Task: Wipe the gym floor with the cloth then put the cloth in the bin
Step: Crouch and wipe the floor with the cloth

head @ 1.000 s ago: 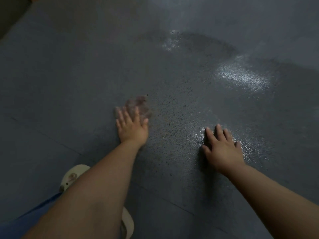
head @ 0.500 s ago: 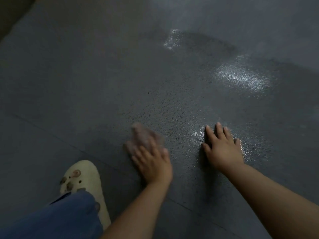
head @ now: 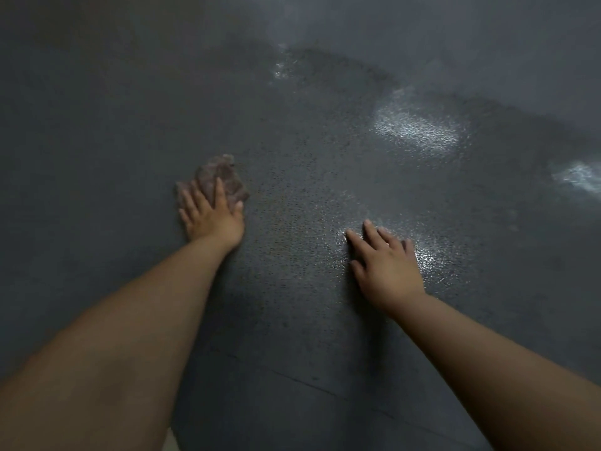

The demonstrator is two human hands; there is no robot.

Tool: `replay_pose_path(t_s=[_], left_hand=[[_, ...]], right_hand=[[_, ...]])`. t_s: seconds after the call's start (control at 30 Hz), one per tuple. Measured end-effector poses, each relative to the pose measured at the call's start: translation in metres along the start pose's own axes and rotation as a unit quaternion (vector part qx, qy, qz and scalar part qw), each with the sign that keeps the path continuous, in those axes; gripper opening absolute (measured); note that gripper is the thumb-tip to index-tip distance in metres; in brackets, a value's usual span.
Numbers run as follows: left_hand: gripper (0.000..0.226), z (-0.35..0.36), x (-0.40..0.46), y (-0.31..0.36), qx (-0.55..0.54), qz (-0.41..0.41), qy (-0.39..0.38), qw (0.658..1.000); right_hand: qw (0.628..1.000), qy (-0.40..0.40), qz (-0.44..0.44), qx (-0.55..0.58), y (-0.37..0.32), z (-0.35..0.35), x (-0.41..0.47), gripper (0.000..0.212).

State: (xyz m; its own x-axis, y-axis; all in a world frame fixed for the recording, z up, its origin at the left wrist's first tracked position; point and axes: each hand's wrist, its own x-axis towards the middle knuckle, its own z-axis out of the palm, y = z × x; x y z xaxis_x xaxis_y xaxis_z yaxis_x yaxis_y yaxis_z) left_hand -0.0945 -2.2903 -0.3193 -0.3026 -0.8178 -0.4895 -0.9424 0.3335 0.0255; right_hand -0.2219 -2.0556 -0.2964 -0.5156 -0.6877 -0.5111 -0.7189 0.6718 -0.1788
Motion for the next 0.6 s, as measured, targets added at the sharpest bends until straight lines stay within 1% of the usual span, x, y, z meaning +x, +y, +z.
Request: replay_pose_path(t_s=[0.07,0.13,0.2,0.27,0.37,0.43,0.5,0.53,0.6], left_hand=[[0.064,0.01,-0.012,0.022,-0.008,-0.009,0.025,1.0],[0.065,0.023,-0.034,0.049,0.013,0.033,0.024,0.999],[0.066,0.035,-0.059,0.075,0.047,0.107,0.019,0.993],[0.065,0.048,-0.085,0.099,0.078,0.195,0.003,0.978],[0.063,0.064,-0.117,0.122,0.111,0.335,-0.051,0.934],[0.064,0.066,-0.122,0.125,0.12,0.397,-0.071,0.907],[0.06,0.058,-0.116,0.119,0.083,0.43,-0.077,0.896],[0.054,0.053,-0.113,0.115,0.043,0.435,-0.071,0.897],[0.034,0.046,-0.11,0.11,-0.07,0.42,-0.04,0.904]], right_hand=[[0.999,0.023,-0.002,0.031,0.003,0.001,0.002,0.049],[0.995,0.062,-0.003,0.078,0.006,0.002,0.004,0.045],[0.986,0.112,-0.008,0.121,0.009,0.004,0.004,0.04],[0.976,0.157,-0.008,0.148,0.012,0.007,0.003,0.042],[0.963,0.197,0.017,0.185,0.017,0.007,0.001,0.05],[0.949,0.218,0.042,0.222,0.019,0.005,0.0,0.049],[0.931,0.237,0.066,0.269,0.02,0.004,0.001,0.047],[0.921,0.245,0.083,0.292,0.02,0.003,0.002,0.045],[0.904,0.245,0.128,0.327,0.022,0.002,0.004,0.038]])
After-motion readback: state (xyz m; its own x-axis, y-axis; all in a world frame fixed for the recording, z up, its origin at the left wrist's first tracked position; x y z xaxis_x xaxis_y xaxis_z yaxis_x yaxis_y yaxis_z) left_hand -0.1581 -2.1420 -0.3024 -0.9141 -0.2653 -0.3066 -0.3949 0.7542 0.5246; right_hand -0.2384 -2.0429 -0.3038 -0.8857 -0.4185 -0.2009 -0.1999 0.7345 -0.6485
